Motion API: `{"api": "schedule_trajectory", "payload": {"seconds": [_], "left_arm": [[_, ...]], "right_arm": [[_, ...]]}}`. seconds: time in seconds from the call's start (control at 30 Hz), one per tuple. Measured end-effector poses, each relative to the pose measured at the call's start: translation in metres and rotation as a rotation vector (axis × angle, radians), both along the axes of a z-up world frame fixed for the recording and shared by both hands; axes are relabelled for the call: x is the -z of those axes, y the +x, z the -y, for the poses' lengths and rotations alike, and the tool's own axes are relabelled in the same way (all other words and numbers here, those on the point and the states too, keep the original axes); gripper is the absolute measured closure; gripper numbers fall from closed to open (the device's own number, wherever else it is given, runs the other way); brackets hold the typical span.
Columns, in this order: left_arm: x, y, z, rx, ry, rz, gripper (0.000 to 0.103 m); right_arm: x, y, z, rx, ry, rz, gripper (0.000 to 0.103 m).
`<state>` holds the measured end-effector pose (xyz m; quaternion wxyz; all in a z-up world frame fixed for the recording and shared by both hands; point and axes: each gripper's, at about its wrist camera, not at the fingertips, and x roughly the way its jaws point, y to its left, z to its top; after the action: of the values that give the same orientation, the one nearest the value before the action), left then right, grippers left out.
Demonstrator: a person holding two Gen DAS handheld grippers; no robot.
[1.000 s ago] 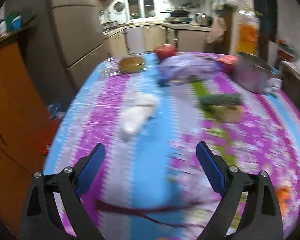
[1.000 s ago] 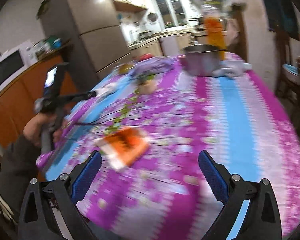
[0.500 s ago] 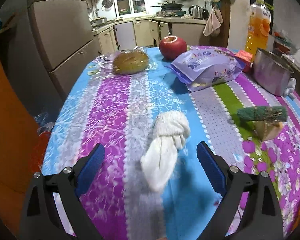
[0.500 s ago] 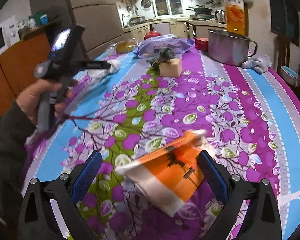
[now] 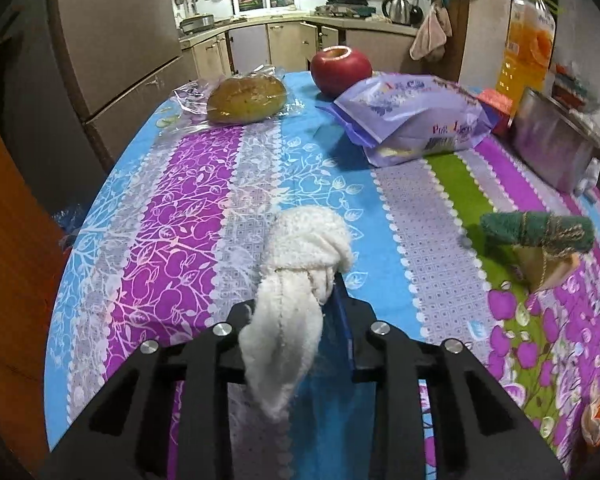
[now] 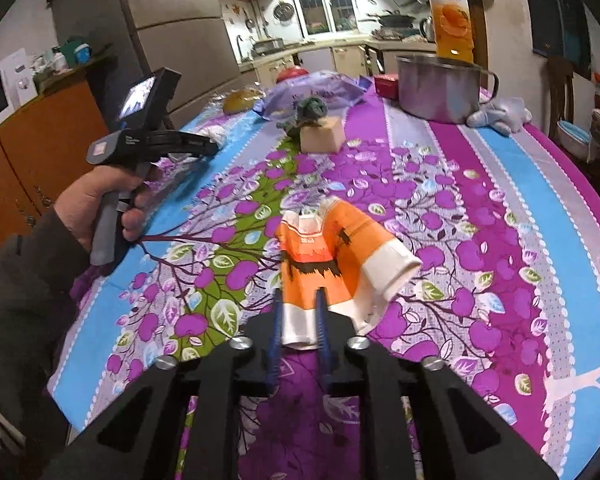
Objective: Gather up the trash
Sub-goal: 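Grasp the white cloth with the left gripper while the right grasps the orange-and-white packet, then lift the white cloth and orange packet off the table with both grippers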
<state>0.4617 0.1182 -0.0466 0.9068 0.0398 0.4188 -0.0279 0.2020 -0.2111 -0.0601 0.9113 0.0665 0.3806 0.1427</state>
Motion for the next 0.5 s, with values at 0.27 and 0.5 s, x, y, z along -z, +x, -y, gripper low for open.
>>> {"api": "schedule_trajectory", "payload": {"seconds": [0.27,0.5], "left_arm": [[-0.023,-0.033,0.012,0.007,-0.012,0.058,0.076],[-0.049,-0.096,0.037,0.032,-0.043,0.134,0.076]], "right_arm": [[-0.009,-0.012,0.015,-0.008,0.003,0.037,0.094],[-0.016,-0.023,0.033,0.003,0.025,0.079,0.095]]}}
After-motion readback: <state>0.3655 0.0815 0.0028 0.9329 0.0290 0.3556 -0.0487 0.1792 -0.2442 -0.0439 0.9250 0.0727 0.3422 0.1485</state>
